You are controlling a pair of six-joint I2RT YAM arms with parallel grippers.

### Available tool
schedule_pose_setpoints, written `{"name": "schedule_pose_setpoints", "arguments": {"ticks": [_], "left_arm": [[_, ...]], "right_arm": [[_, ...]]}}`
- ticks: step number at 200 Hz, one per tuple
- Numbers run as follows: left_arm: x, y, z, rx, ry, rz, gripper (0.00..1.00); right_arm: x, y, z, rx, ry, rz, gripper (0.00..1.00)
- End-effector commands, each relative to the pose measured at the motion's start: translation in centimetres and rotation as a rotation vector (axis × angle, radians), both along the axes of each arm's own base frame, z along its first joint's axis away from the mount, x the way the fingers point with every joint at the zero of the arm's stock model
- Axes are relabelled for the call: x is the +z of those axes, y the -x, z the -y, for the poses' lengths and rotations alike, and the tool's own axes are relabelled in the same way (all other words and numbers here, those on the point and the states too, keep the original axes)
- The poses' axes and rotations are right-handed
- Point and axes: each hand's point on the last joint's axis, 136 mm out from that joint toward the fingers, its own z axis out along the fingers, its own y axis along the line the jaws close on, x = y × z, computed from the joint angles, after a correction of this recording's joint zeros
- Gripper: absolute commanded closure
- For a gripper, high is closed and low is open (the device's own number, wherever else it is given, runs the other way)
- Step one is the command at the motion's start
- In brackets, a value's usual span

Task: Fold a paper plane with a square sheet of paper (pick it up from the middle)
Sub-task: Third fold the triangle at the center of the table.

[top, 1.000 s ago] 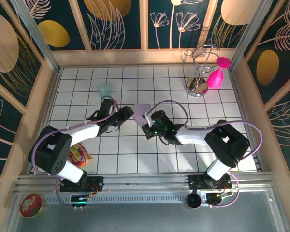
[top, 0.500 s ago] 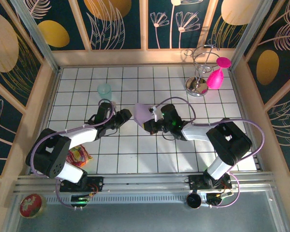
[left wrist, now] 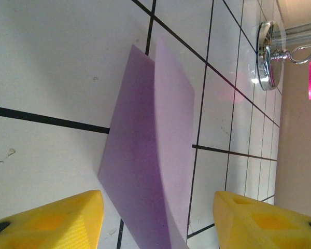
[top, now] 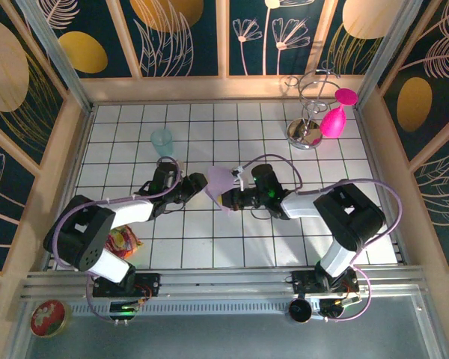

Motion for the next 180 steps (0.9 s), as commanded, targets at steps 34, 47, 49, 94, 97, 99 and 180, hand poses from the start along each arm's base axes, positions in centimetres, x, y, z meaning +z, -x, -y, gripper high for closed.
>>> {"name": "schedule_pose_setpoints", "arguments": {"ticks": [34,47,49,94,97,99,180], "left_arm": [[-0.3,-0.3,1.4,-0.036,0.03,0.0,0.44],[-0.5,-0.3,1.5,-0.044,0.021,-0.005,0.45],[-0.6,-0.3,1.5,-0.046,0.021,-0.006,0.45],[-1.3,-0.3,1.7,-0.058,-0.003,-0.019,0.46],[-1.3,-0.3,1.7,-0.058,-0.003,-0.02,0.46],[-1.3,-0.3,1.7,-0.059,-0.004,-0.019,0.46],[-1.4,-0.6,2.0,-0.084,-0.03,-0.021,0.47]], "right_arm": [[-0.9,-0.7,0.7,-0.039,-0.025,-0.049,1.0],[-1.2,-1.0,1.0,-0.053,-0.024,-0.06,1.0],[-1.3,-1.0,1.0,-0.055,-0.023,-0.064,1.0],[-2.5,-1.6,1.8,-0.099,-0.012,-0.109,1.0],[-2.6,-1.7,1.9,-0.103,-0.01,-0.112,1.0],[-2.7,-1.7,1.9,-0.105,-0.009,-0.114,1.0],[-4.1,-2.9,3.2,-0.176,0.048,-0.132,1.0]]}}
